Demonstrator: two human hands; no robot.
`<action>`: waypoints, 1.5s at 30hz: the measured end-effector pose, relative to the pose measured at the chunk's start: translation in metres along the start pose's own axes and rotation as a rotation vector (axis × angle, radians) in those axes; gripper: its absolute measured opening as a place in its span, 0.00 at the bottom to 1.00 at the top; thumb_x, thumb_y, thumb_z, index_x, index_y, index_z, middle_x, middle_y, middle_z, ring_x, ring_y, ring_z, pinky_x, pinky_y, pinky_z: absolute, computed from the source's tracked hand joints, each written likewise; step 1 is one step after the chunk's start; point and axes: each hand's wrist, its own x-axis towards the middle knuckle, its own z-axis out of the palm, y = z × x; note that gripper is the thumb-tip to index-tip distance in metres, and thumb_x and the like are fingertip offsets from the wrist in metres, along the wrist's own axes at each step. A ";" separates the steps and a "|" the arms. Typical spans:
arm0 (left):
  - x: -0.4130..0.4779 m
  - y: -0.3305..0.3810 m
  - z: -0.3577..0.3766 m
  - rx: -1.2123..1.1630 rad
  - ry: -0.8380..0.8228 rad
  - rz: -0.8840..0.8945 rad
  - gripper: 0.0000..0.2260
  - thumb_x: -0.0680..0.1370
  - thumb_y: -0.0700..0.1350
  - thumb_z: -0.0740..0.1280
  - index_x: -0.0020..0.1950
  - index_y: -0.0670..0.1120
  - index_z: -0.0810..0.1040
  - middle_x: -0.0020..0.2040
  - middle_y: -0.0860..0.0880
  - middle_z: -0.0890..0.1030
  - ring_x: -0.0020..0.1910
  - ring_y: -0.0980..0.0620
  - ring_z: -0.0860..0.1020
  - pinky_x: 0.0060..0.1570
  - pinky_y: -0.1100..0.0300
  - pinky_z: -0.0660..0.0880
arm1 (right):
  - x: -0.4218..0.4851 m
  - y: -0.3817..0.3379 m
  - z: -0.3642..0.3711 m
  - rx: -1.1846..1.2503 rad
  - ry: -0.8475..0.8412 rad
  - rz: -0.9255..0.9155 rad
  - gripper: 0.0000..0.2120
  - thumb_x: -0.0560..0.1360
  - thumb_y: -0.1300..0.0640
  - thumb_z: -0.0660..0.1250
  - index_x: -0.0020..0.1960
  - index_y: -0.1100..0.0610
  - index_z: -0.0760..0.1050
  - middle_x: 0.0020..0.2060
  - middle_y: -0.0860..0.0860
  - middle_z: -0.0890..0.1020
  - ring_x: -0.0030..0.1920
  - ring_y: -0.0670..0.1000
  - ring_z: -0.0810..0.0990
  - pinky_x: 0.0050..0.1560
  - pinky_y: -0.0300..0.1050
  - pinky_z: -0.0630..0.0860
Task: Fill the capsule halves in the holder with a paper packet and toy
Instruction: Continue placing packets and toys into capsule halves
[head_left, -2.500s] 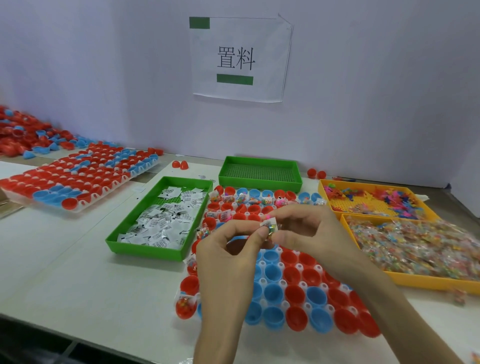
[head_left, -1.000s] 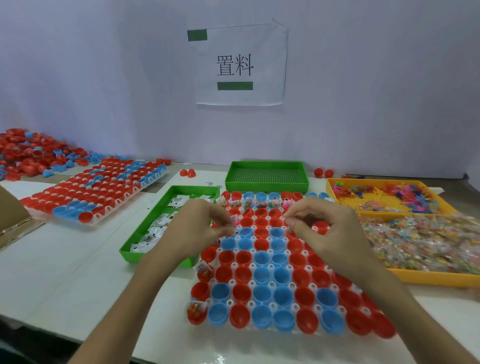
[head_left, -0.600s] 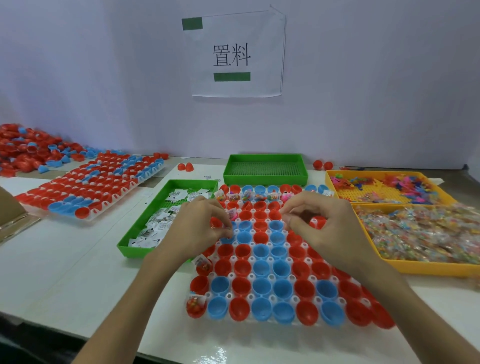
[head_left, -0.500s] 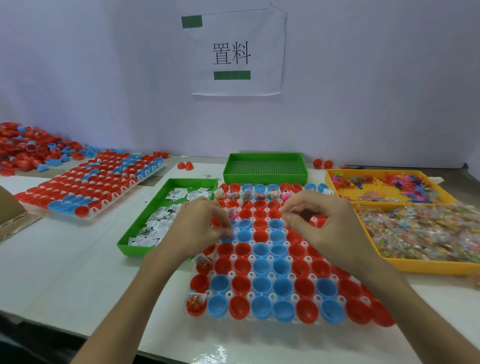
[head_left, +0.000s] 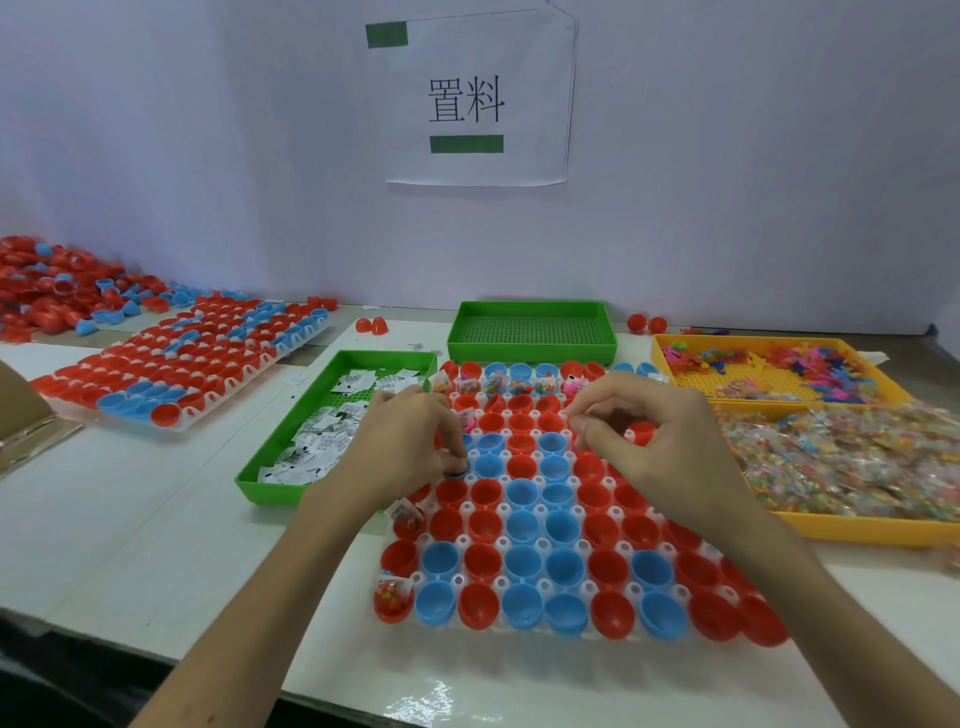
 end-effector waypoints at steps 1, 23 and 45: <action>0.000 -0.001 -0.001 -0.001 0.001 0.001 0.07 0.70 0.55 0.78 0.37 0.58 0.81 0.39 0.61 0.76 0.47 0.58 0.71 0.60 0.51 0.64 | 0.000 0.001 -0.001 -0.004 0.001 0.006 0.07 0.73 0.66 0.73 0.45 0.55 0.83 0.32 0.48 0.83 0.35 0.50 0.83 0.41 0.50 0.80; 0.001 -0.051 -0.014 -0.001 0.000 -0.388 0.15 0.81 0.49 0.67 0.68 0.53 0.78 0.67 0.50 0.79 0.59 0.50 0.79 0.62 0.47 0.75 | 0.005 0.080 -0.094 -0.792 -0.021 0.686 0.15 0.77 0.50 0.70 0.63 0.50 0.79 0.63 0.53 0.79 0.61 0.55 0.77 0.60 0.56 0.76; -0.006 -0.049 0.001 -0.280 0.515 -0.405 0.09 0.78 0.36 0.69 0.55 0.43 0.85 0.50 0.45 0.86 0.42 0.52 0.81 0.53 0.54 0.80 | 0.001 0.085 -0.098 -0.632 0.487 0.440 0.03 0.72 0.62 0.71 0.40 0.55 0.81 0.38 0.50 0.81 0.38 0.54 0.78 0.41 0.46 0.72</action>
